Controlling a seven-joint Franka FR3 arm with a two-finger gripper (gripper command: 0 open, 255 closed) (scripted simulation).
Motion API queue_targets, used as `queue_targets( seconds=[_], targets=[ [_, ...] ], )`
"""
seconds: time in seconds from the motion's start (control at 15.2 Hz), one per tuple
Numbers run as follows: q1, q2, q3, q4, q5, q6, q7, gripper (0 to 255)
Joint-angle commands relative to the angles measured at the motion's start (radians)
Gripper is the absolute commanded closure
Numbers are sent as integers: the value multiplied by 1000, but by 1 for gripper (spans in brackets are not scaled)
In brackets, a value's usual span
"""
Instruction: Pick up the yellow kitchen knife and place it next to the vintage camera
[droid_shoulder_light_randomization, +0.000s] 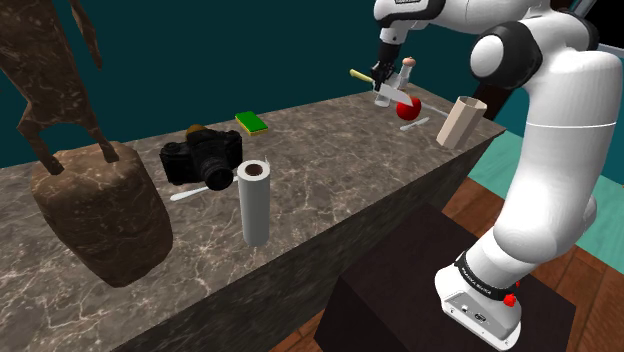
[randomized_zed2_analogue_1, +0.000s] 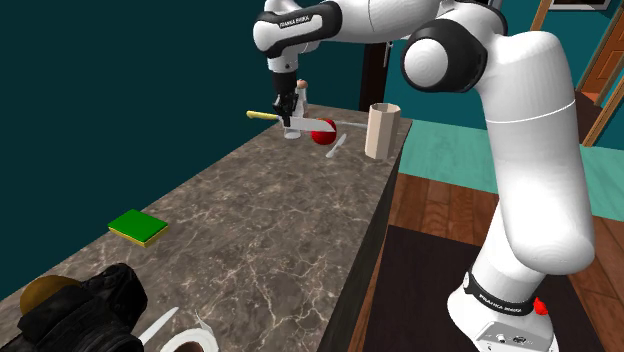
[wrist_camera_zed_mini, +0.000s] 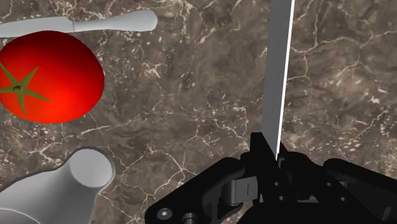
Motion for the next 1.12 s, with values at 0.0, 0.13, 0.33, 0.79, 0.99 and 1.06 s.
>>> queue_targets(
  seconds=[0.0,0.13,0.33,0.79,0.99,1.06],
  targets=[
    [0,-3,-1,19,-1,-23,2,255],
    [-3,-2,-1,49,-1,-50,3,255],
    [-8,3,-2,96,-1,-93,4,255],
    [-24,27,-2,230,6,-202,5,255],
    [-1,-12,-1,185,-5,-195,22,255],
    [23,-54,0,122,-17,-173,39,255]
  ],
)
